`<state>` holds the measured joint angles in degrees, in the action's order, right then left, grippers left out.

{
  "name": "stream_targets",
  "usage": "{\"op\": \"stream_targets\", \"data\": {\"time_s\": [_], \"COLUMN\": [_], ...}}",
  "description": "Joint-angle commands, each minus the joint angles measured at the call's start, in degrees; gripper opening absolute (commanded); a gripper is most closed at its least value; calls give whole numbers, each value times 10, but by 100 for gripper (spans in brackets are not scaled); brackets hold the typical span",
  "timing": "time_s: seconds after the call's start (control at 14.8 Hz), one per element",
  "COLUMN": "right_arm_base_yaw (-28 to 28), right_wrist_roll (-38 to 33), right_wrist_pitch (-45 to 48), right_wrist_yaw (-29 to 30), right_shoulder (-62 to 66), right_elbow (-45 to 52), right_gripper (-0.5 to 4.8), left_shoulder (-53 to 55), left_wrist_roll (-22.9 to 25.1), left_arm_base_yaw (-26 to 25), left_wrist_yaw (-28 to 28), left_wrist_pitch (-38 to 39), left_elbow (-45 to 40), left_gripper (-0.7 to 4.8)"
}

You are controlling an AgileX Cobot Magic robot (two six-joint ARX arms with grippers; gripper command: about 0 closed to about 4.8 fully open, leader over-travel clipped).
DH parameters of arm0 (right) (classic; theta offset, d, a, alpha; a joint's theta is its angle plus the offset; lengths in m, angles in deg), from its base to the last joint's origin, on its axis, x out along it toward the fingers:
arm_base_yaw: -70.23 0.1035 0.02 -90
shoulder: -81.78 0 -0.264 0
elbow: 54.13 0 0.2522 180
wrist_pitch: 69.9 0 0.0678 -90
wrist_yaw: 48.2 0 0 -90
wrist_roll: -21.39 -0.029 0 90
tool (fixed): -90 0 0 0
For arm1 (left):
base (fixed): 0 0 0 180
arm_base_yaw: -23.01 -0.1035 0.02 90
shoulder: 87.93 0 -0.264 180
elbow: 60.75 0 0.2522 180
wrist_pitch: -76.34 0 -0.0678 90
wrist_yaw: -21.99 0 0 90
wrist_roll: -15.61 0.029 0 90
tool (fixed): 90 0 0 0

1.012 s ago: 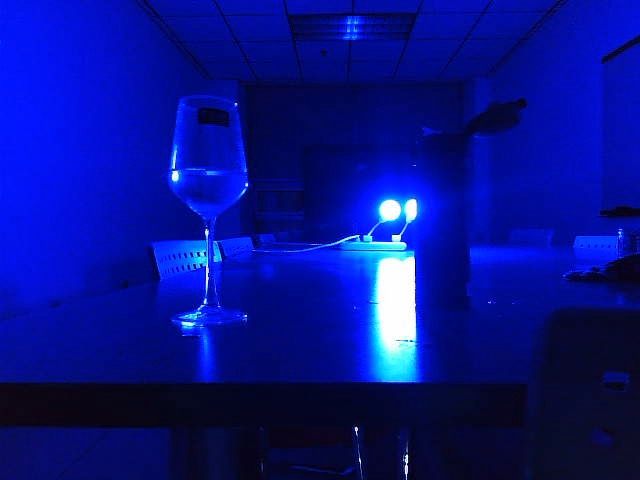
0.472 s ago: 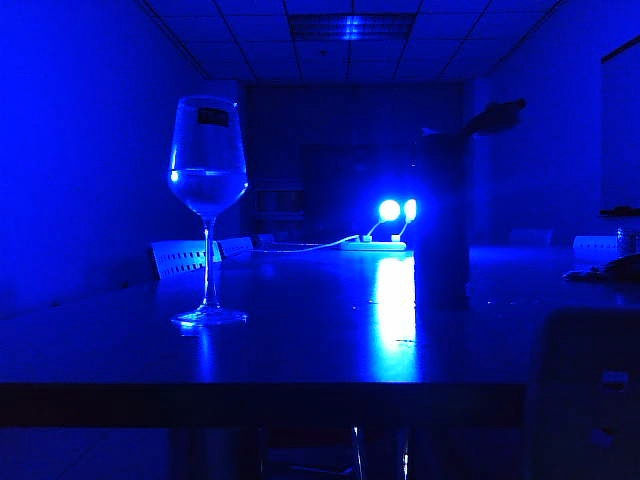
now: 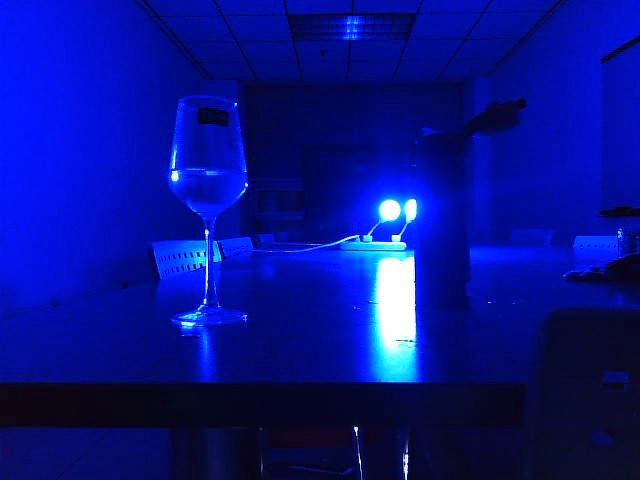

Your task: Pick up the black thermos cup, pour some water from it into the stemmed glass, and then put the thermos cup back on the table.

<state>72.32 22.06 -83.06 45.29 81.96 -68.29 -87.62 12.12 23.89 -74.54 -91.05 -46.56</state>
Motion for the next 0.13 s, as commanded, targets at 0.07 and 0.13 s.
{"op": "stream_targets", "data": {"time_s": [0.07, 0.13], "right_arm_base_yaw": [0, 0], "right_wrist_roll": [-2, -2], "right_wrist_pitch": [11, 11], "right_wrist_yaw": [-1, -1], "right_shoulder": [0, 0], "right_elbow": [1, 1], "right_gripper": [31, 31], "left_shoulder": [1, 1], "left_wrist_roll": [0, 0], "left_arm_base_yaw": [-1, -1], "left_wrist_yaw": [1, 1], "left_wrist_pitch": [-7, -7], "left_elbow": [-1, -1], "left_gripper": [52, 52]}}
